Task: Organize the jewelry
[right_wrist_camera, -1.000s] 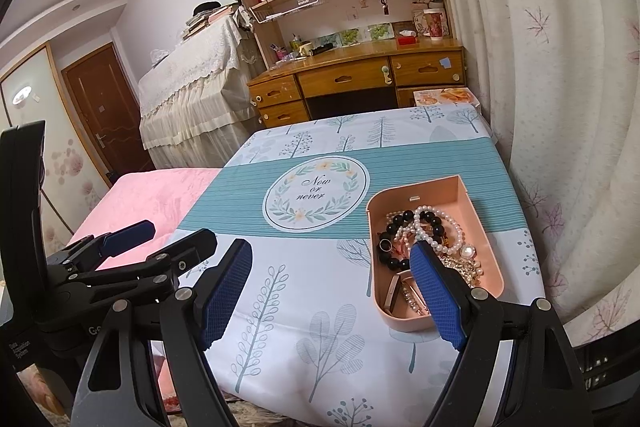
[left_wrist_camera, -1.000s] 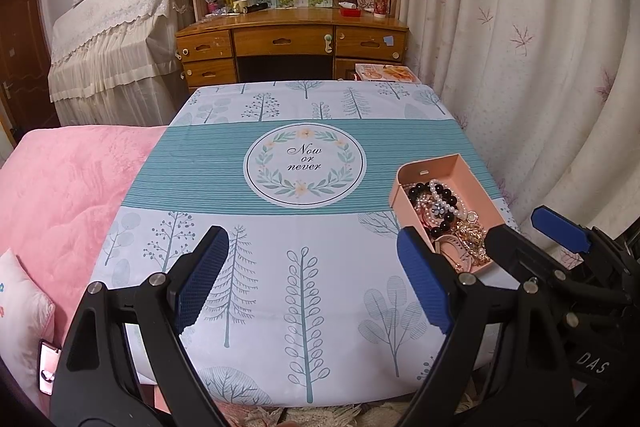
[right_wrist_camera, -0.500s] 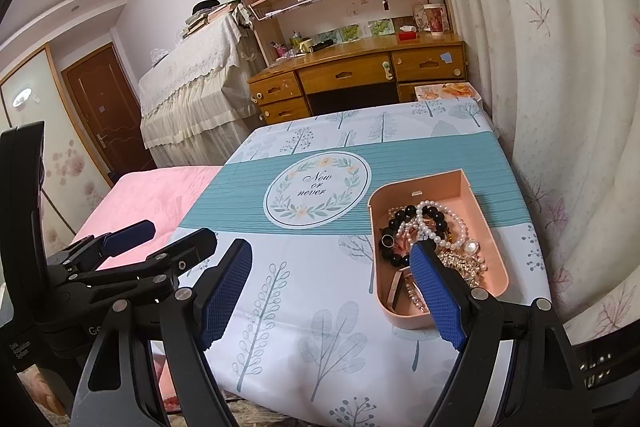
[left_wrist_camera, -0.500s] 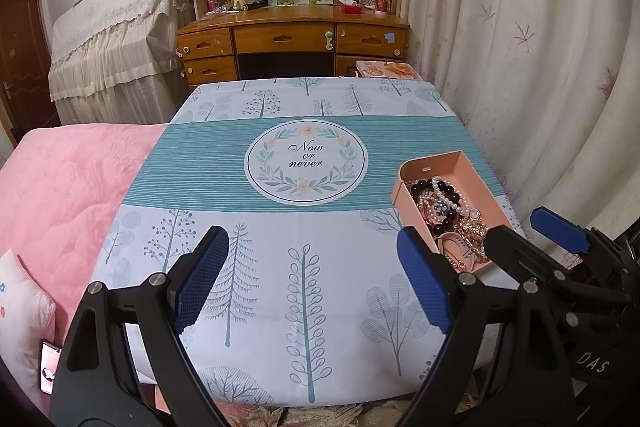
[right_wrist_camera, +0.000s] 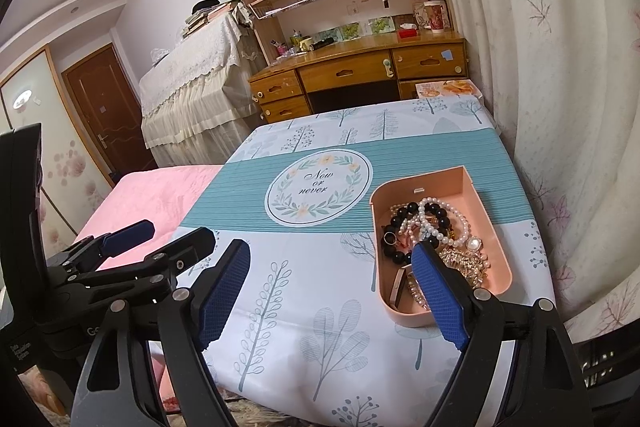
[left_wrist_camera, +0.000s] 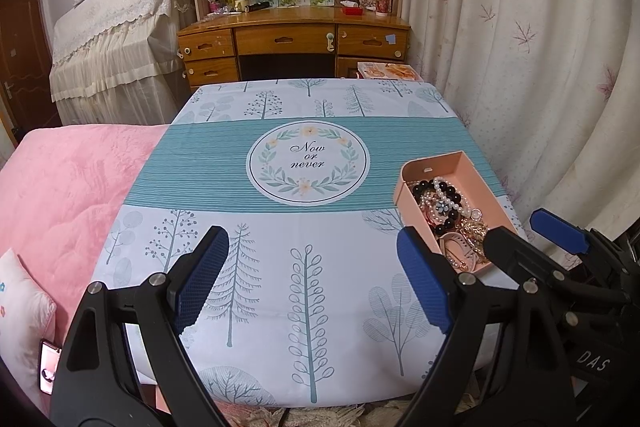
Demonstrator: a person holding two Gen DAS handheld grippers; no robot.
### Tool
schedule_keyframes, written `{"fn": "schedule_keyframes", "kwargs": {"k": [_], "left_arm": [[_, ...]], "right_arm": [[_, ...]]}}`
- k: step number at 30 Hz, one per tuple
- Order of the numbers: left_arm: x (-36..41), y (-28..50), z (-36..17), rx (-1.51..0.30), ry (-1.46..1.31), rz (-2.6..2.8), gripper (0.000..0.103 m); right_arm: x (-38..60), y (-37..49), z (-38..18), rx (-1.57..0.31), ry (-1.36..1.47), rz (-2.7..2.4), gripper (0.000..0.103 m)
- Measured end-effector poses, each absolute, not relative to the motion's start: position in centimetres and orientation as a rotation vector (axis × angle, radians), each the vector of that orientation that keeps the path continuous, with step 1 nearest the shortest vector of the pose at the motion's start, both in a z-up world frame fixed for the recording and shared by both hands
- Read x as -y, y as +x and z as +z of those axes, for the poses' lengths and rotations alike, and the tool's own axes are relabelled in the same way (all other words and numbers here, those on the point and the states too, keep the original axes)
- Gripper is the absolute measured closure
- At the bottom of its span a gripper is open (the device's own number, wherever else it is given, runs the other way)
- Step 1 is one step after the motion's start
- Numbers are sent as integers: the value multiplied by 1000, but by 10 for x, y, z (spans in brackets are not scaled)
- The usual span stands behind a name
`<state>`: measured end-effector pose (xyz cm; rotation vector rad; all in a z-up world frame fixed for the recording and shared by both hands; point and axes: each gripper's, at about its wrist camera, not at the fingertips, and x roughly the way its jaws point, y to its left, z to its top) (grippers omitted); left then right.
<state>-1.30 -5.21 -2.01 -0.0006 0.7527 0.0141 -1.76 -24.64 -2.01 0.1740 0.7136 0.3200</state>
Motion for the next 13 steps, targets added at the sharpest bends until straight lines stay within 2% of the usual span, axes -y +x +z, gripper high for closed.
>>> {"fn": "schedule_keyframes", "kwargs": {"k": [13], "left_arm": [[47,-14,-30,-775,-8,14,18]], "right_arm": [[241,-17,-28,-728,178,323,18]]}}
